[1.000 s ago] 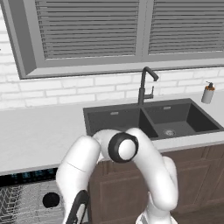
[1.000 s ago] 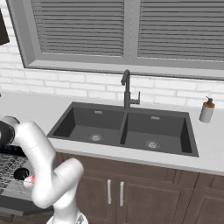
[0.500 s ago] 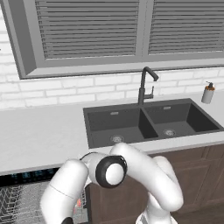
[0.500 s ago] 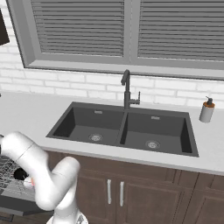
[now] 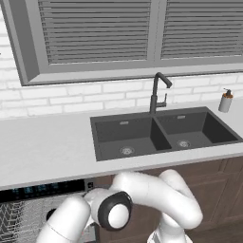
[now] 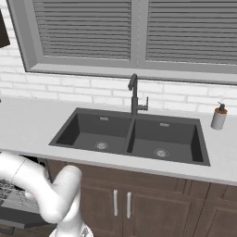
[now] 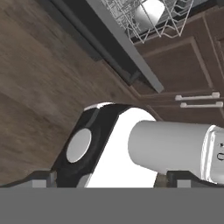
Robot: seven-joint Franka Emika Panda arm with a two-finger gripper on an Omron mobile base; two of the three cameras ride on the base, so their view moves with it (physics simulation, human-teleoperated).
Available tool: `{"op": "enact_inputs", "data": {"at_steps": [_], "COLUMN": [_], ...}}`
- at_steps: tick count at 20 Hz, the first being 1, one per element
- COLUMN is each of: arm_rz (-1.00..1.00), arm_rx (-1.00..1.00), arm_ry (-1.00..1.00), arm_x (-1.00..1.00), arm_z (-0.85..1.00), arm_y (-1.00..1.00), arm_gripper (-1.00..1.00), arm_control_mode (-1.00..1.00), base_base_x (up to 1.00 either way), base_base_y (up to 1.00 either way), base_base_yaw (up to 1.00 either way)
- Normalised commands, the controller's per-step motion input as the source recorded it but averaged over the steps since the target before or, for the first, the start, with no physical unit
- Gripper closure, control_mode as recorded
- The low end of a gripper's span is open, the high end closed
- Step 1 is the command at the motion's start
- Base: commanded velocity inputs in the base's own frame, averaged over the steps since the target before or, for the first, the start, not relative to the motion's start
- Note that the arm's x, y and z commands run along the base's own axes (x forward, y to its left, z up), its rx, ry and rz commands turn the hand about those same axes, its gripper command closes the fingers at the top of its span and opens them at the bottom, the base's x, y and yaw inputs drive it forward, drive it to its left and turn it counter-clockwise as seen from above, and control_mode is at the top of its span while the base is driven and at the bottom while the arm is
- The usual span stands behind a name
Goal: Pick up the cup and bowl from the counter, place them in the dishwasher, and close the dishwasher door.
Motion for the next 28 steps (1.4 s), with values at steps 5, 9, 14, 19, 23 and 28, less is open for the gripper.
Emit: {"op": "enact_inputs", "data": {"at_steps": [5, 9, 14, 19, 23, 28], "arm_rz": [0.16, 0.24, 0.22, 0.31, 0.32, 0.23], "arm_rx": [-0.03, -0.03, -0.04, -0.04, -0.02, 0.0], "arm_ry": [-0.2, 0.0, 0.0, -0.07, 0.0, -0.09], "arm_x": [0.31, 0.47, 0.56, 0.63, 0.44, 0.57], "arm_z": [-0.12, -0.68, -0.56, -0.53, -0.64, -0.51], "arm_y": [0.09, 0.1, 0.03, 0.05, 0.05, 0.0], "arm_gripper": [-1.0, -1.0, -1.0, -1.0, -1.0, -1.0], "arm_control_mode": [-1.0, -1.0, -1.0, -1.0, -1.0, -1.0], "base_base_x": [0.0, 0.0, 0.0, 0.0, 0.0, 0.0], "base_base_y": [0.0, 0.0, 0.0, 0.0, 0.0, 0.0], "base_base_yaw": [0.0, 0.0, 0.0, 0.0, 0.0, 0.0]}}
